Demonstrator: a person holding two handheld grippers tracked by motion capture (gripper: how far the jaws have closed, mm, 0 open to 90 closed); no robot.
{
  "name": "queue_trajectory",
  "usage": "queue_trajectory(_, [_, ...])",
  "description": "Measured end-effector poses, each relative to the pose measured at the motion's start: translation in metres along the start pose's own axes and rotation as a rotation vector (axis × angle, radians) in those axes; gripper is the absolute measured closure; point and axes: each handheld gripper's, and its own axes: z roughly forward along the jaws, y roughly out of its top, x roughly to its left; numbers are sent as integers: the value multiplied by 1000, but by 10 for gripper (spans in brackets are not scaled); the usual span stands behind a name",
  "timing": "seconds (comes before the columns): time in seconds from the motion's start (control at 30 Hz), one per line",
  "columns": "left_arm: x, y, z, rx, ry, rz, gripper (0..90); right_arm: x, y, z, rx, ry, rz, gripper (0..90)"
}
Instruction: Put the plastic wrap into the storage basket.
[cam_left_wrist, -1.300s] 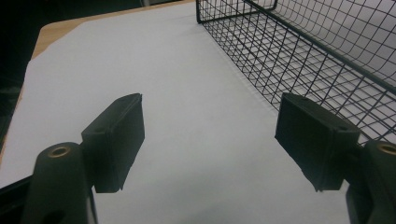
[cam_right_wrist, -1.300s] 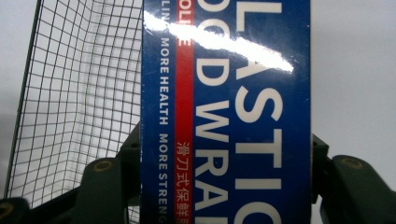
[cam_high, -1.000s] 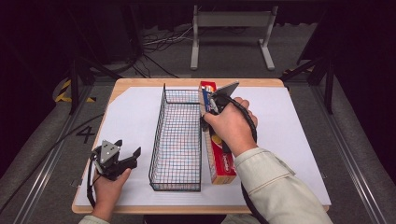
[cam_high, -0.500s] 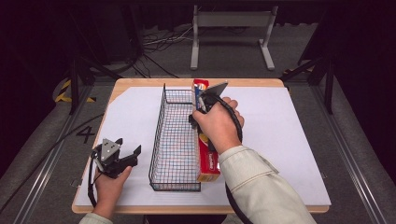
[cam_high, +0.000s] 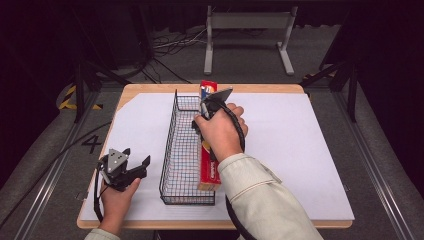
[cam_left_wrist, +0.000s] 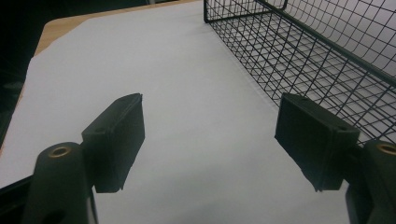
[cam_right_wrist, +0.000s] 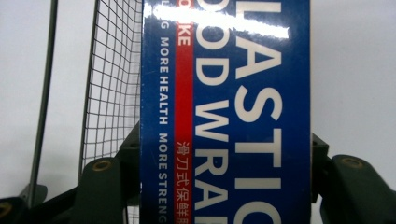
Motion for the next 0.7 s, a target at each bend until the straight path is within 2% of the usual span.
queue_trajectory(0.3, [1, 0, -1, -6, 6, -1, 244, 8, -1, 8, -29, 25, 24, 401])
queue_trajectory(0.47, [2, -1, -2, -6, 9, -1, 244, 10, -1, 16, -23, 23, 43, 400])
queue_trajectory(0.7, [3, -2, -4, -3, 14, -3, 244, 10, -3, 33, -28, 8, 35, 400])
